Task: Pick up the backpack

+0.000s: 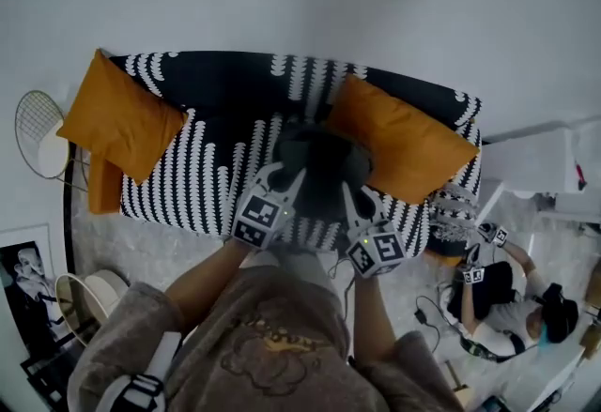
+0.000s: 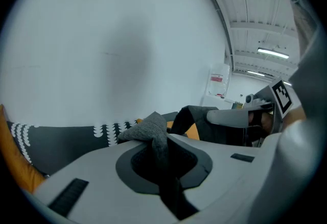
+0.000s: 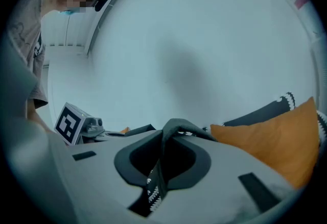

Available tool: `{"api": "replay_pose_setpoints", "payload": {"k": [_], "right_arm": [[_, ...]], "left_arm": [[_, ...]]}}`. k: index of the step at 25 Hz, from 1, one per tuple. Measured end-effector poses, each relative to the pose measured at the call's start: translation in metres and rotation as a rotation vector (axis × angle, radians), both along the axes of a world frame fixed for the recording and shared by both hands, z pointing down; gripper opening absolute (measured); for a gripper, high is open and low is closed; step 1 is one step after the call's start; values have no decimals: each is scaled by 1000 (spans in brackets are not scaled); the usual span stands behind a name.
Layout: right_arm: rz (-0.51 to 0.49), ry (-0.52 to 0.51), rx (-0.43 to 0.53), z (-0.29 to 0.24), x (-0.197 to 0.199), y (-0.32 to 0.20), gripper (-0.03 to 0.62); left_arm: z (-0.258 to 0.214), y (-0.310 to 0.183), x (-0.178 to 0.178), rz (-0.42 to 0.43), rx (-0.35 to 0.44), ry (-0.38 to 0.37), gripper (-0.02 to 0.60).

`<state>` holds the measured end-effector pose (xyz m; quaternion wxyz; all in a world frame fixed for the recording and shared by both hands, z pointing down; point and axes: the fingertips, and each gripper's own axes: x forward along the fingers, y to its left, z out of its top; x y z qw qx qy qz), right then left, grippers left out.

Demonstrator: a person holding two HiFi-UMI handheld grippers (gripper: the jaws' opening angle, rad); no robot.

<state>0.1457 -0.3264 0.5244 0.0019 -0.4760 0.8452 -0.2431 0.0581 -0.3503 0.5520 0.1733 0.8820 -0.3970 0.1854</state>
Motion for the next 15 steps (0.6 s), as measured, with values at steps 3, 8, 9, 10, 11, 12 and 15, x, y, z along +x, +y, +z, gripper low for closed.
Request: {"api": "replay_pose_setpoints", "payload": {"k": [3, 8, 9, 10, 11, 12, 15], "right_arm": [[9, -11, 36, -23, 6, 7, 23], [26, -34, 78, -52, 8, 22, 25], [25, -40, 85, -59, 10, 25, 25], [22, -44, 92, -65, 11, 29, 26], [16, -45, 100, -71, 12, 33, 25], [7, -43, 108, -76, 12, 38, 25], [-28, -40, 137, -92, 9, 52, 25]], "left_arm": [[-20, 7, 1, 0, 23, 27, 26], [-48, 28, -3, 18, 40, 70, 26], [-53, 32, -2, 23, 47, 74, 26], [-59, 37, -1, 30, 58, 78, 26], [-64, 41, 0, 35, 70, 81, 26], [-70, 45, 0, 39, 80, 80, 26], [-88, 52, -2, 36, 117, 82, 26]]}}
